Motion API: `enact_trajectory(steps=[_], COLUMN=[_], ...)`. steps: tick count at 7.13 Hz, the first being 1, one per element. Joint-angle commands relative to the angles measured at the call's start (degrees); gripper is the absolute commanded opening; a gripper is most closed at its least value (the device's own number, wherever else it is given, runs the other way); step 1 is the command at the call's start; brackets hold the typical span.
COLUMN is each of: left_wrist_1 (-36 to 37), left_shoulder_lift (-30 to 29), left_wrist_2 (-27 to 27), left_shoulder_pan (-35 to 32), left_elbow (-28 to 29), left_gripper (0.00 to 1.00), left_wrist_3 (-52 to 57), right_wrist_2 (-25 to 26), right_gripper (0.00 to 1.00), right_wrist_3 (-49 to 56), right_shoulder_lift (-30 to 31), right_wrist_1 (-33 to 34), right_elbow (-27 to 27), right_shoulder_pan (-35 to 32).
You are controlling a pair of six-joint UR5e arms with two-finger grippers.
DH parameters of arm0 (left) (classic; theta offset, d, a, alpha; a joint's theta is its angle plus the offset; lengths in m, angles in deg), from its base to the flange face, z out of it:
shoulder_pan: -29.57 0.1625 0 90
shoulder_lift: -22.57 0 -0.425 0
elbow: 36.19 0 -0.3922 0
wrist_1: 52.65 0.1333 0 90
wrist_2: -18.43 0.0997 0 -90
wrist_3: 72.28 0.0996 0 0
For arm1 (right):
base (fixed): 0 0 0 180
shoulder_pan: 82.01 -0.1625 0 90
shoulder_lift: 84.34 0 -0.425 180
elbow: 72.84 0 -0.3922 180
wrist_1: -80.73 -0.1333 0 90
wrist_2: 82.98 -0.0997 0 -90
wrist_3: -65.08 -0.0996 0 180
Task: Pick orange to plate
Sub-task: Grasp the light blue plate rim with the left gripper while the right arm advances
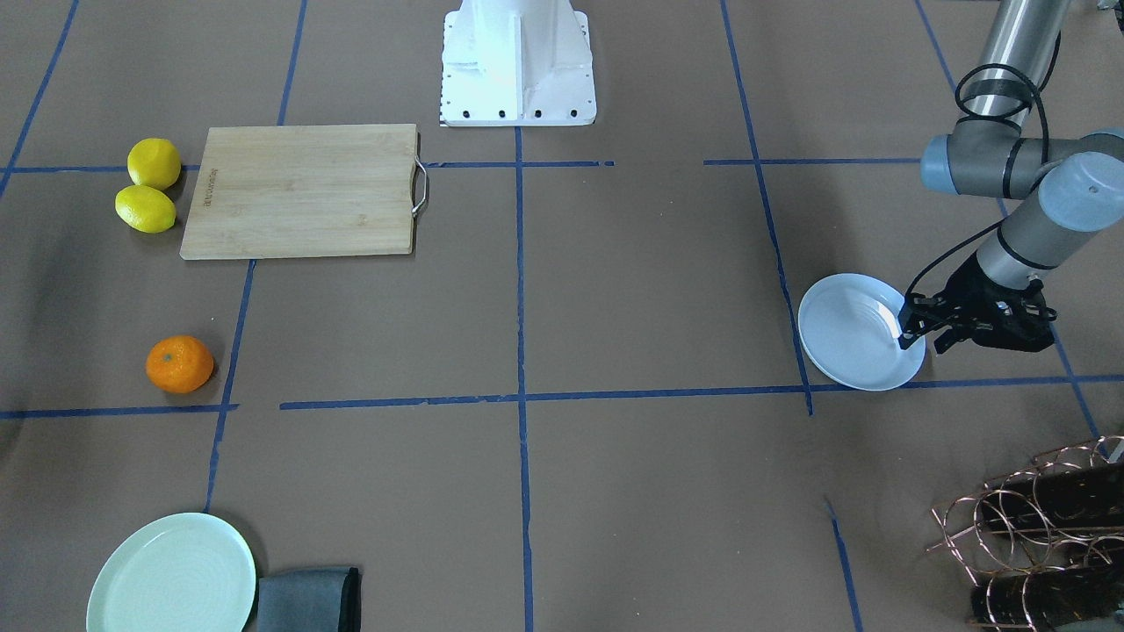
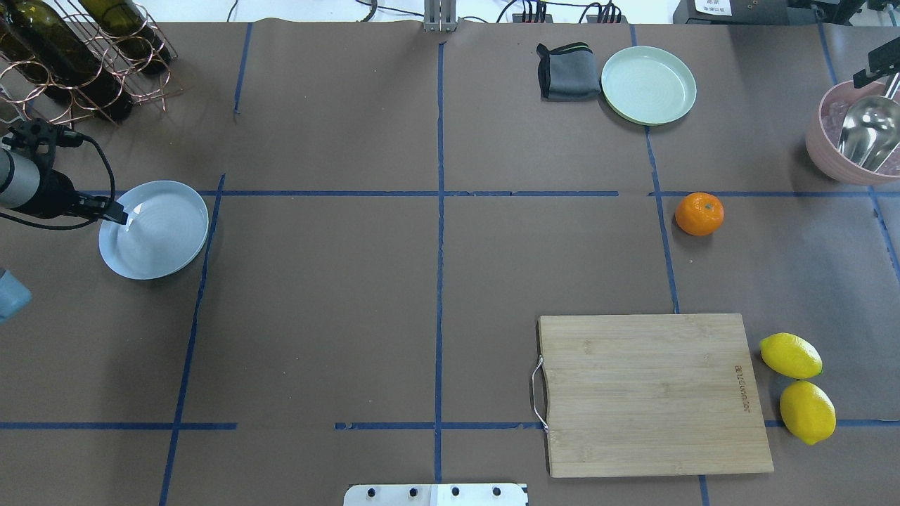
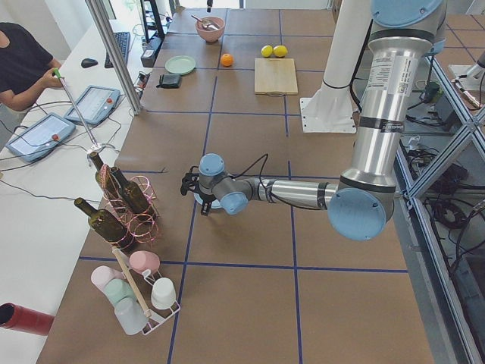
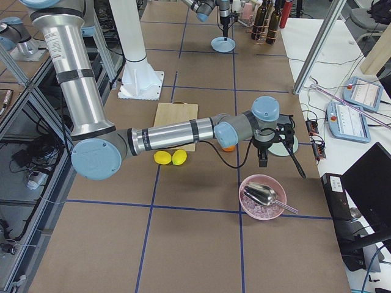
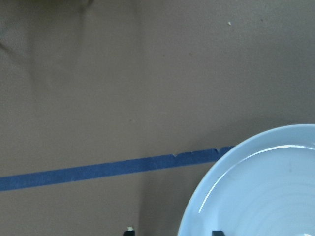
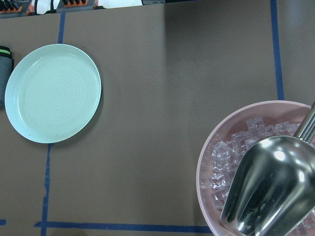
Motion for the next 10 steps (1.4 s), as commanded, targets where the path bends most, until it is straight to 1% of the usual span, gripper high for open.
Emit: enact_trajectory(steps=[1, 2, 3, 4, 5, 6, 7, 8, 9, 10], left_wrist_1=[0.0, -0.1, -0.1, -0.1, 0.0, 1.0, 2.4, 11.2, 16.8, 17.0], left_shoulder_lift=[0.0, 0.1, 0.2, 0.3, 1.0, 0.4, -1.0, -7.2, -11.2, -13.8], left_wrist_2=[-0.2, -0.2, -0.2, -0.5, -6.1, -14.1, -18.3, -18.8, -18.1, -17.4], left_shoulder_pan=[0.4, 0.3, 0.4, 0.2, -0.2, -4.9, -8.2, -9.4, -9.4, -9.0], left_elbow=[-0.1, -0.4, -0.6, -2.0, -3.3, -3.6, -3.7, -3.7, -4.0, -4.0], left_gripper=[0.32, 0.02, 0.0, 0.0, 0.0, 0.0, 0.0, 0.0, 0.0, 0.0], left_wrist_3=[0.2, 0.1, 0.2, 0.1, 0.1, 0.2, -0.8, -1.0, -2.3, -8.6], right_wrist_2=[0.0, 0.0, 0.0, 0.0, 0.0, 0.0, 0.0, 0.6, 2.2, 6.3], right_gripper=[1.0, 1.0, 1.0, 1.0, 1.0, 1.0, 1.0, 1.0, 1.0, 1.0], right_wrist_3=[-0.2, -0.4, -0.4, -0.4, -0.4, -1.0, -5.0, -7.8, -10.1, -13.6], right_shoulder_lift=[0.0, 0.0, 0.0, 0.0, 0.0, -0.9, -3.0, -4.0, -4.9, -5.6], right_wrist_1=[0.1, 0.0, 0.0, 0.1, 0.1, 0.3, 0.1, 0.0, 0.0, -0.1], right_elbow=[0.0, 0.1, 0.1, 0.5, 0.6, 0.5, 0.0, -0.1, 0.0, 0.3], right_shoulder_pan=[0.0, 0.0, 0.0, 0.0, 0.1, 0.5, 3.6, 7.2, 10.0, 14.2])
